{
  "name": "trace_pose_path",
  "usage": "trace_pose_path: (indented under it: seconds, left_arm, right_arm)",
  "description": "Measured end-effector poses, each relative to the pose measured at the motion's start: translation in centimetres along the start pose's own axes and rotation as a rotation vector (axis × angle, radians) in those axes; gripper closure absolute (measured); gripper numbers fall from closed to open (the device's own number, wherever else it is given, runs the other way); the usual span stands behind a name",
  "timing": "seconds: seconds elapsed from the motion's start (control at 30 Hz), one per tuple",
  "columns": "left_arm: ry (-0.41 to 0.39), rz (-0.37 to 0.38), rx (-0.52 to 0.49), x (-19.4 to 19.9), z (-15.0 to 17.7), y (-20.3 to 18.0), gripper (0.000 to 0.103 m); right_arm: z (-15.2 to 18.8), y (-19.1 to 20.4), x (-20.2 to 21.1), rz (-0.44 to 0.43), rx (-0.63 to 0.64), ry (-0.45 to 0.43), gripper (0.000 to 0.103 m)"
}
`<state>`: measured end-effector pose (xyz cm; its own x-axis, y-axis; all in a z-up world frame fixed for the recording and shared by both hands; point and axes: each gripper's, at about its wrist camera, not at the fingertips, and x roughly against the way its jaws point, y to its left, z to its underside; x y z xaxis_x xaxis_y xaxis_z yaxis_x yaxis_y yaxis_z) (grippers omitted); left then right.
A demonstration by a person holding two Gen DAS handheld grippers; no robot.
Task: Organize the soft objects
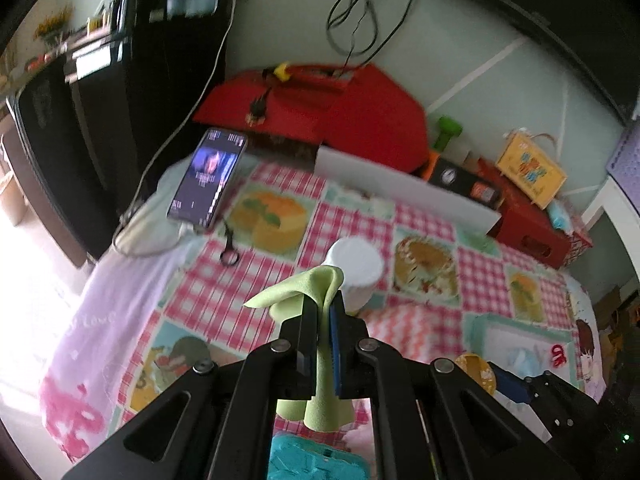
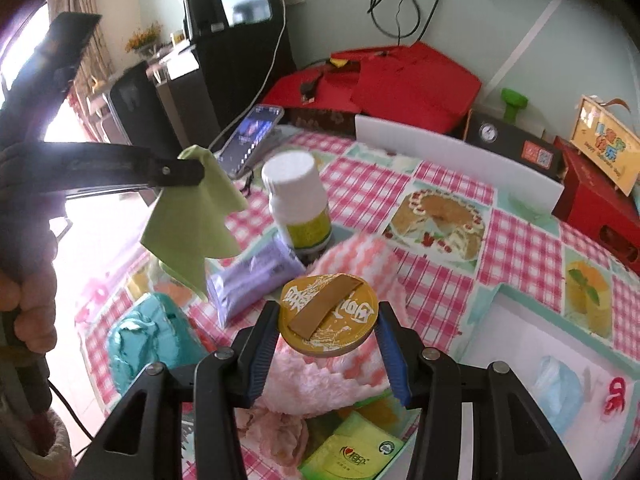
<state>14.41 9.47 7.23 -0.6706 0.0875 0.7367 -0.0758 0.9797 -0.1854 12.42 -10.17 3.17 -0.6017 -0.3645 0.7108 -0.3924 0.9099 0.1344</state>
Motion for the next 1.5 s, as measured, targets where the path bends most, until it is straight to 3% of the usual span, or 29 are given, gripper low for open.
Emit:
trace_pose_path:
  seconds: [0.17, 0.77, 1.5]
  left_arm:
    - [-0.046, 0.043, -0.045, 1.7, -0.5, -1.7, 0.098]
    - [-0.042, 0.117, -0.196, 1.9, 0.1, -8.7, 0.098]
    - [0.027, 0.340, -0.428, 0.3, 4.9, -22.0, 0.098]
  right_arm:
    - [-0.3, -0.9, 1.3, 0.010, -0.020, -0.032, 0.052]
    - [0.1, -6.0, 4.5, 0.080, -0.147, -0.087, 0.052]
    - [6.1, -20.6, 11.6, 0.439, -0.489, -0.080, 0.052]
